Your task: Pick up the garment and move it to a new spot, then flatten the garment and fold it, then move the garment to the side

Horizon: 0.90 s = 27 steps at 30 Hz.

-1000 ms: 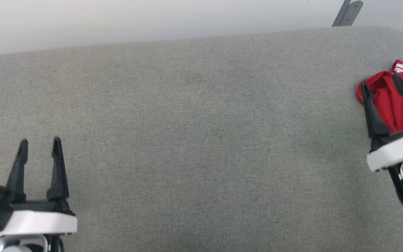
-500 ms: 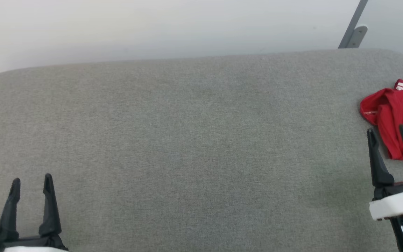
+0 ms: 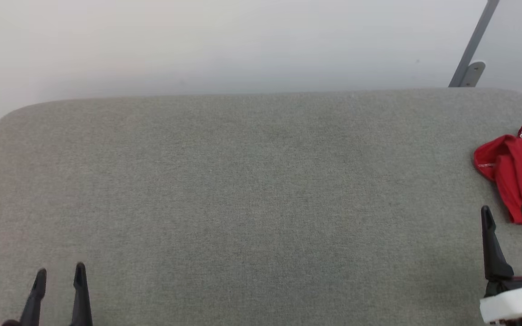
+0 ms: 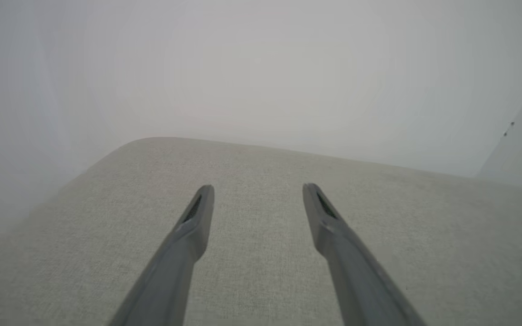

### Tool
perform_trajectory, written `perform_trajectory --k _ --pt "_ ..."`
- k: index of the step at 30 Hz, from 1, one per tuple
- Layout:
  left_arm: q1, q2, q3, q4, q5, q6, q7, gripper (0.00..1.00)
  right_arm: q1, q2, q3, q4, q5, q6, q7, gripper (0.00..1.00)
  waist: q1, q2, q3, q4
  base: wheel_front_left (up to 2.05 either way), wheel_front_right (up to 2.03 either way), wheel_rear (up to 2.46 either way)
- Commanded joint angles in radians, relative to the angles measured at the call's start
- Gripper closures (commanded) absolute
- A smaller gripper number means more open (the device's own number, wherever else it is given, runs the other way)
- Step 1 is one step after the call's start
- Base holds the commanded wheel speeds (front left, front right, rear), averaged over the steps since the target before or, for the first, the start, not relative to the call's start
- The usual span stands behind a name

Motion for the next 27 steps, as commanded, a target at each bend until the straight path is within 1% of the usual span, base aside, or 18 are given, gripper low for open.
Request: perform_trajectory --k 1,5,10,18,21,27 --pt "0.018 0.004 -0.008 0.012 0.004 -0.003 -0.005 0.00 0.021 0.009 -0.004 -0.007 0.007 0.000 -0.005 0.00 0.0000 0.0000 -0.010 0.008 0.00 0.00 0.00" --pt "0.030 0.000 -0.016 0.026 0.010 -0.003 -0.005 0.00 0.054 0.023 -0.011 -0.014 0.000 0.000 -0.005 0.00 0.0000 0.0000 -0.022 0.024 0.00 0.00 0.00" --pt "0.027 -0.021 -0.013 0.021 0.001 -0.003 -0.005 0.00 0.079 0.040 -0.026 -0.022 0.004 0.000 -0.005 0.00 0.0000 0.0000 -0.031 0.046 0.00 0.00 0.00" --pt "0.010 -0.050 -0.046 0.031 0.008 -0.003 -0.005 0.00 0.090 0.056 -0.035 -0.032 0.002 0.000 -0.005 0.00 0.0000 0.0000 -0.043 0.079 0.00 0.00 0.00" --pt "0.005 -0.055 -0.057 0.039 0.006 -0.003 -0.005 0.00 0.093 0.055 -0.031 -0.030 0.002 0.000 -0.005 0.00 0.0000 0.0000 -0.046 0.084 0.00 0.00 0.00" --pt "-0.023 -0.042 -0.085 0.059 -0.003 -0.003 -0.005 0.00 0.095 0.061 -0.028 -0.027 -0.004 0.000 -0.005 0.00 0.0000 0.0000 -0.048 0.095 0.00 0.00 0.00"
